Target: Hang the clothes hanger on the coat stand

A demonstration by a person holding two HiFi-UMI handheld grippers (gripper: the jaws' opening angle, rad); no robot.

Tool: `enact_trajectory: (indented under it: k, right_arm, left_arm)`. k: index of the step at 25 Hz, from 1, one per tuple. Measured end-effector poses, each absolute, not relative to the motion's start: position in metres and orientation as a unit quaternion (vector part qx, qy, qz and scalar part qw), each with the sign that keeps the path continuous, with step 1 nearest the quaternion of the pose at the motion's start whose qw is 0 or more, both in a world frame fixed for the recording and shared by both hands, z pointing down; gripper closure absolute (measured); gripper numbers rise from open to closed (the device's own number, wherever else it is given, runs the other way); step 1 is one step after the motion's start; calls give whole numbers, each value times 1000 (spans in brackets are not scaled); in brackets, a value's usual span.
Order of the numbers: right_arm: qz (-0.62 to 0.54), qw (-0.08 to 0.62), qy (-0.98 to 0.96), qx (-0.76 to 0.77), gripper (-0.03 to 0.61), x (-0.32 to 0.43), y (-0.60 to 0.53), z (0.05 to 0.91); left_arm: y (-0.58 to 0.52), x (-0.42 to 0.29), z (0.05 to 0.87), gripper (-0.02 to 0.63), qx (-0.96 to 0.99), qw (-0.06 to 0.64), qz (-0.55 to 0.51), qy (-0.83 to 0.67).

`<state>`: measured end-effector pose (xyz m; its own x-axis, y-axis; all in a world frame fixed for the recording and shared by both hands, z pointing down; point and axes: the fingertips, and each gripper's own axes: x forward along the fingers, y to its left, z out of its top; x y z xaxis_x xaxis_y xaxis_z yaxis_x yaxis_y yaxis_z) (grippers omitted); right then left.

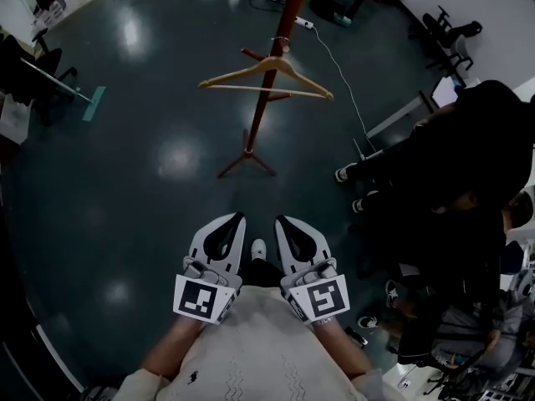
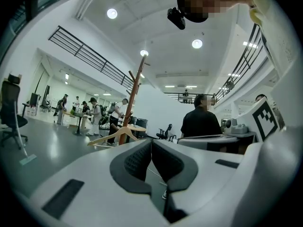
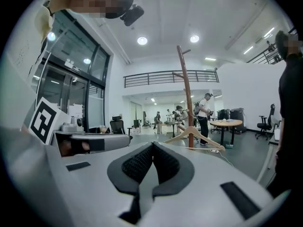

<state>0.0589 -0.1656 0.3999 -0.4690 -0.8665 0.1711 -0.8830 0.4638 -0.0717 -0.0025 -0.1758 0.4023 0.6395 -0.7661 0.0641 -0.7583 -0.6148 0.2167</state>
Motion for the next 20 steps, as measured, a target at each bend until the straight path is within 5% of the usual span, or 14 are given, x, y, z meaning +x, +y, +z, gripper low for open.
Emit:
enact_trajectory:
  k: [20]
  right_arm:
    - [81, 48, -874, 477, 560, 59, -177, 418]
  left_arm:
    - [-182, 26, 423, 601, 896, 129, 1, -424]
